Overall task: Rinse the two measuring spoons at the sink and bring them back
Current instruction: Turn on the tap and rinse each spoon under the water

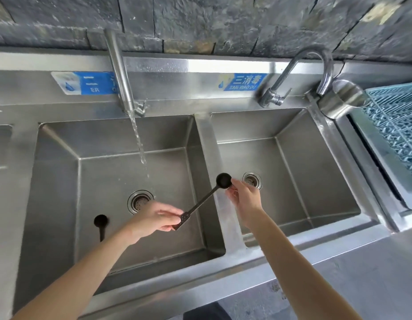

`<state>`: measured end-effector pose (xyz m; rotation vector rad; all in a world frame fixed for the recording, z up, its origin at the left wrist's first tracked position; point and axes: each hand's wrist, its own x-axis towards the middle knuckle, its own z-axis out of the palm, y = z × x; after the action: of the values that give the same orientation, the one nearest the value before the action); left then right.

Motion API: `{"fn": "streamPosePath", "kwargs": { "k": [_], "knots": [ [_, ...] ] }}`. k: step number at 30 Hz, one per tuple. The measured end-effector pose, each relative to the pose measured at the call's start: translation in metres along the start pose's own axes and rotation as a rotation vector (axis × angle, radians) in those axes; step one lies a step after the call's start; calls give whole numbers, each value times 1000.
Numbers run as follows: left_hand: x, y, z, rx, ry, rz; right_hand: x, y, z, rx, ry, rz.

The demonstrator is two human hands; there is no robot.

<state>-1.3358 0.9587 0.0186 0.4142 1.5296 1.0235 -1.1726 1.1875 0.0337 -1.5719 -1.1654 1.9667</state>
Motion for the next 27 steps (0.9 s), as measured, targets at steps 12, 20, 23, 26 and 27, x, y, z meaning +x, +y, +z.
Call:
{"fn": "streamPosePath", "kwargs": {
  "k": [12, 20, 23, 26, 27],
  "knots": [
    [51, -72, 51, -67, 162, -145, 45, 11, 65, -990, -196, -380],
    [99, -113, 42, -80, 258, -231, 75, 63, 118, -1397, -256, -568],
    [111, -135, 35, -67, 218, -313, 97, 93, 121, -1242, -274, -372],
    [125, -156, 27, -30, 165, -356, 122, 124, 120, -1043, -206, -192],
    [130, -162, 25, -25, 156, -374, 129, 134, 121, -1000, -167, -137]
  ]
}}
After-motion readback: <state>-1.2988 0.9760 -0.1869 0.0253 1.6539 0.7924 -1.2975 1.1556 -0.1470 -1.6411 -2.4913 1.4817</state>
